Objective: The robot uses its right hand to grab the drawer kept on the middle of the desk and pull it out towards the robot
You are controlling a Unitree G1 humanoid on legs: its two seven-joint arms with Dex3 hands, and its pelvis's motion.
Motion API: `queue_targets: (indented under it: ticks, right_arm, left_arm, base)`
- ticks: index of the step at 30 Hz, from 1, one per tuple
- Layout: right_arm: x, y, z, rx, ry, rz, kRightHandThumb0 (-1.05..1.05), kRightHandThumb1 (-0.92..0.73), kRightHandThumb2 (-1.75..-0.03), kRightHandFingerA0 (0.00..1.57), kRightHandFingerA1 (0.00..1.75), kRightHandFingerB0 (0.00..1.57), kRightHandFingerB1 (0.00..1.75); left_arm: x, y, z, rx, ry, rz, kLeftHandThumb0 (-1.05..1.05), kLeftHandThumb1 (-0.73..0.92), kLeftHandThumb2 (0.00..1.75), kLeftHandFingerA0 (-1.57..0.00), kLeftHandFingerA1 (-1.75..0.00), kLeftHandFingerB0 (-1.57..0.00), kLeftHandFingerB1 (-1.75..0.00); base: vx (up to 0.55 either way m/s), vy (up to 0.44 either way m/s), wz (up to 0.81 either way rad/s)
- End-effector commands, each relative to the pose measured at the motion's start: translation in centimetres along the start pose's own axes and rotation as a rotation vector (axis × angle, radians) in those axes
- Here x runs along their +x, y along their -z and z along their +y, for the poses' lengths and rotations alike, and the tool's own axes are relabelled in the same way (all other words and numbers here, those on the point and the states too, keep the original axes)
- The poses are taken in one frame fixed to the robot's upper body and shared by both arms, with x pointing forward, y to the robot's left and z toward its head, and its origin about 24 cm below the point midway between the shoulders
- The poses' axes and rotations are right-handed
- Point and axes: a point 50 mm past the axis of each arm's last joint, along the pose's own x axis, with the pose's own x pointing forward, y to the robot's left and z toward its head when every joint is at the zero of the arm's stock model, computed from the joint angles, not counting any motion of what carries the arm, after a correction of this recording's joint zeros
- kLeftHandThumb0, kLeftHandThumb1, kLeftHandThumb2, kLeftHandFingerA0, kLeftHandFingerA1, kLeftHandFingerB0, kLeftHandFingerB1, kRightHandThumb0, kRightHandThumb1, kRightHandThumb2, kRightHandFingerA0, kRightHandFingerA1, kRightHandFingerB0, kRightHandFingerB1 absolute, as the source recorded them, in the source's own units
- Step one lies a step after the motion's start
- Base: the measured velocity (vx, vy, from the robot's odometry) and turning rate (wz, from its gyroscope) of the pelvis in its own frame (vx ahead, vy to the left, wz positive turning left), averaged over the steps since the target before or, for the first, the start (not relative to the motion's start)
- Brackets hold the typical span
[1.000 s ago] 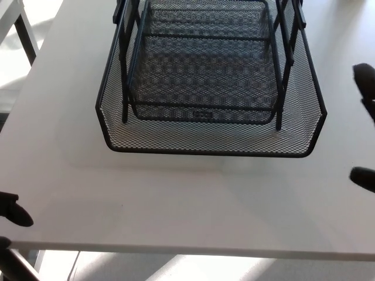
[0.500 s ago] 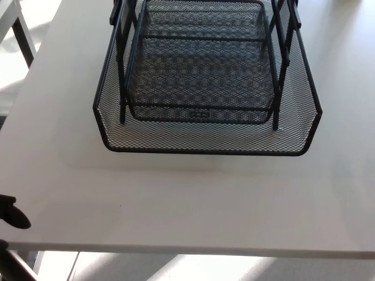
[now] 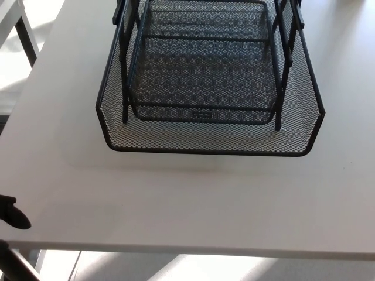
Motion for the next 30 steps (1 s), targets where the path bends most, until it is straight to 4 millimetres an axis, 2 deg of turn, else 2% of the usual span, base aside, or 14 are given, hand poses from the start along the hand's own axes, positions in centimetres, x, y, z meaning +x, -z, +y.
queue_targets:
  ticks: [1,4,5,8,9,15,22,23,25,26,27,28,29,30]
  right_arm:
    - [-1.8,3.2,2.7,0.021,0.003,0.273,-0.61,-0.42,-0.71,0.12,0.46,0.2,0.39]
    - [-2.5,3.1,4.0,0.104,-0.124,0.33,-0.59,-0.46,-0.72,0.14,0.47,0.19,0.38]
    - [-2.7,3.0,4.5,0.099,-0.15,0.338,-0.28,-0.32,-0.9,0.13,0.54,0.1,0.5]
    - [-3.1,2.8,5.2,0.12,-0.201,0.352,-0.27,-0.33,-0.9,0.13,0.54,0.1,0.5]
    - [-3.3,2.7,5.6,0.121,-0.214,0.362,-0.55,-0.55,-0.57,0.29,0.39,0.27,0.29]
    - [-4.3,1.1,7.7,0.138,-0.335,0.379,-0.54,-0.55,-0.57,0.32,0.38,0.29,0.3]
    - [-4.3,0.3,8.4,0.164,-0.392,0.369,-0.52,-0.56,-0.57,0.34,0.38,0.3,0.3]
    - [-4.3,0.3,8.4,0.167,-0.381,0.356,-0.51,-0.55,-0.57,0.55,0.76,0.33,0.32]
    - [-4.0,0.5,8.0,0.168,-0.351,0.344,-0.51,-0.55,-0.57,0.63,0.67,0.34,0.32]
    - [-4.0,0.5,8.0,0.169,-0.352,0.347,-0.58,-0.47,-0.77,0.68,0.73,0.28,0.42]
    - [-4.1,0.4,8.0,0.164,-0.333,0.34,-0.57,-0.43,-0.77,0.75,0.96,0.31,0.45]
    - [-4.1,0.4,8.0,0.164,-0.332,0.34,-0.57,-0.43,-0.77,0.75,0.96,0.31,0.45]
    - [-3.9,0.3,8.0,0.164,-0.342,0.327,-0.5,-0.53,-0.57,0.74,1.19,0.37,0.33]
    - [-3.9,0.3,8.0,0.151,-0.36,0.314,-0.57,-0.45,-0.79,0.73,0.92,0.29,0.45]
  left_arm:
    - [-0.5,0.2,0.3,0.03,0.002,-0.008,-0.27,0.56,0.56,-0.79,-0.91,-0.79,-0.59]
    - [-0.5,0.3,0.2,0.023,0.001,-0.006,-0.26,0.55,0.57,-0.8,-0.88,-0.82,-0.58]
    - [-0.5,0.3,0.2,0.022,-0.003,-0.007,-0.27,0.56,0.57,-0.8,-0.89,-0.81,-0.59]
    - [-0.5,0.2,0.2,0.023,0.0,0.0,-0.26,0.56,0.57,-0.8,-0.89,-0.81,-0.59]
    - [-0.5,0.3,0.2,0.021,0.0,0.0,-0.26,0.56,0.57,-0.8,-0.89,-0.82,-0.59]
    - [-0.5,0.3,0.2,0.027,0.007,0.006,-0.26,0.57,0.57,-0.78,-0.86,-0.79,-0.56]
    - [-0.5,0.4,0.2,0.017,0.005,0.003,-0.27,0.57,0.57,-0.79,-0.88,-0.8,-0.57]
    - [-0.5,0.4,0.2,0.022,0.003,0.0,-0.27,0.56,0.57,-0.8,-0.89,-0.81,-0.58]
    - [-0.2,0.2,-0.1,0.011,-0.003,-0.002,-0.27,0.56,0.57,-0.79,-0.88,-0.81,-0.57]
    - [-0.2,0.2,-0.1,0.007,-0.004,-0.005,-0.26,0.56,0.56,-0.79,-0.88,-0.81,-0.57]
    - [-0.1,0.2,-0.1,0.006,0.001,0.004,-0.27,0.57,0.57,-0.78,-0.86,-0.8,-0.57]
    - [-0.1,0.2,-0.1,0.006,0.001,0.004,-0.27,0.57,0.57,-0.78,-0.86,-0.8,-0.57]
    - [-0.3,0.3,-0.2,0.008,-0.004,0.003,-0.27,0.56,0.57,-0.8,-0.88,-0.81,-0.56]
    - [-0.3,0.2,-0.2,0.009,-0.004,-0.007,-0.27,0.57,0.56,-0.79,-0.88,-0.8,-0.58]
  base:
    - [0.0,0.0,0.0]
    - [0.0,0.0,0.0]
    - [0.0,0.0,0.0]
    - [0.0,0.0,0.0]
    - [0.0,0.0,0.0]
    - [0.0,0.0,0.0]
    - [0.0,0.0,0.0]
    - [0.0,0.0,0.0]
    - [0.0,0.0,0.0]
    - [0.0,0.0,0.0]
    - [0.0,0.0,0.0]
    - [0.0,0.0,0.0]
    - [0.0,0.0,0.0]
    - [0.0,0.0,0.0]
